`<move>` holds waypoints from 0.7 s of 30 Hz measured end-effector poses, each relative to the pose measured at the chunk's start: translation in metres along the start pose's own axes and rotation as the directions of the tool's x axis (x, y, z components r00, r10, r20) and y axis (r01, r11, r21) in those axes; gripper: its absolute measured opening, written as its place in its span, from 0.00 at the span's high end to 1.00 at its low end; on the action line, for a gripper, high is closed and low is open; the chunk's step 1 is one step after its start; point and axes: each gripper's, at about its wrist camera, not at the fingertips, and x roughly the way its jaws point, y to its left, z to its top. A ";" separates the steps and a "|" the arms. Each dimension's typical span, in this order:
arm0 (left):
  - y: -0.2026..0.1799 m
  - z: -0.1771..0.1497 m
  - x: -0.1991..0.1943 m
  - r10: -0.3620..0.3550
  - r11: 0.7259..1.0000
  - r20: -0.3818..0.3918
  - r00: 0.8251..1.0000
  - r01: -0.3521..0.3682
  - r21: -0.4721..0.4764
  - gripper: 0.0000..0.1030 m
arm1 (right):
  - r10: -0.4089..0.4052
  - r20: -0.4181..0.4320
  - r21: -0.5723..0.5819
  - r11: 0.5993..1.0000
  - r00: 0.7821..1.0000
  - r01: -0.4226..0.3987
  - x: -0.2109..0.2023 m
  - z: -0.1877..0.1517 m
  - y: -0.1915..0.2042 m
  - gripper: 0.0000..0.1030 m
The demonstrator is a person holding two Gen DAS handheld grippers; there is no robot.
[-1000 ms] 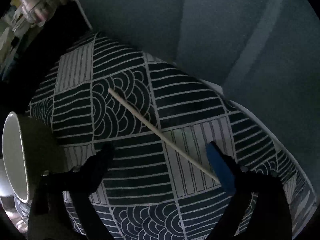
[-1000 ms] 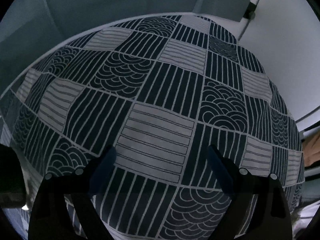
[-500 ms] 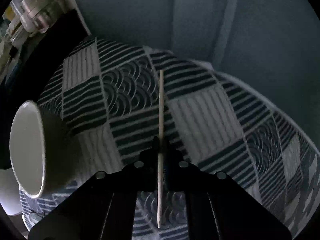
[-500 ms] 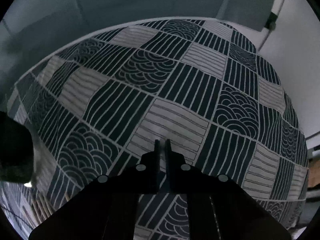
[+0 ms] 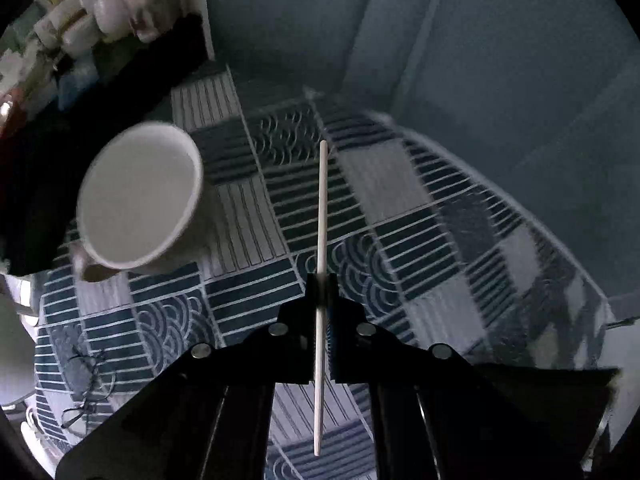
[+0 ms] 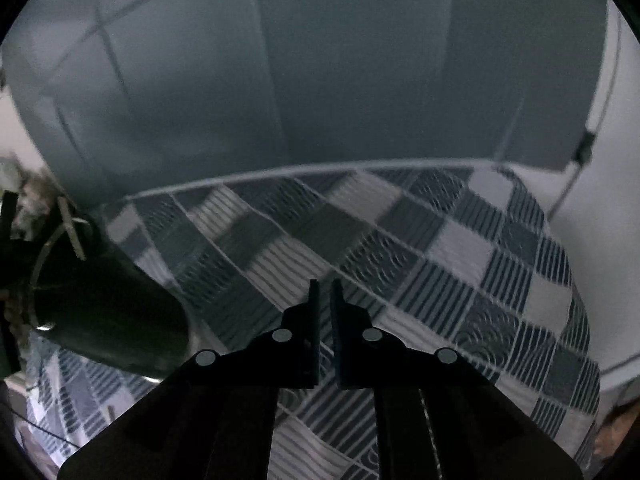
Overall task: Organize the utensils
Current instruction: 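Carry the stick over the black holder, lower it in, open the left tool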
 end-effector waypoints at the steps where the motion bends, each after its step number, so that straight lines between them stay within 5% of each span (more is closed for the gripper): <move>1: -0.008 0.007 -0.004 -0.010 1.000 0.013 1.000 0.010 0.003 0.96 | 0.008 0.019 -0.020 1.000 1.000 -0.007 -0.006 0.004 0.005 0.94; 13: -0.060 0.006 -0.123 -0.157 0.984 0.224 0.962 0.132 0.121 0.96 | 0.156 0.112 -0.165 0.977 0.981 -0.137 -0.042 0.030 0.053 0.93; 21: -0.098 -0.009 -0.163 -0.359 0.926 0.264 0.895 0.307 0.219 0.96 | 0.221 0.132 -0.213 0.958 0.966 -0.190 -0.055 0.041 0.073 0.93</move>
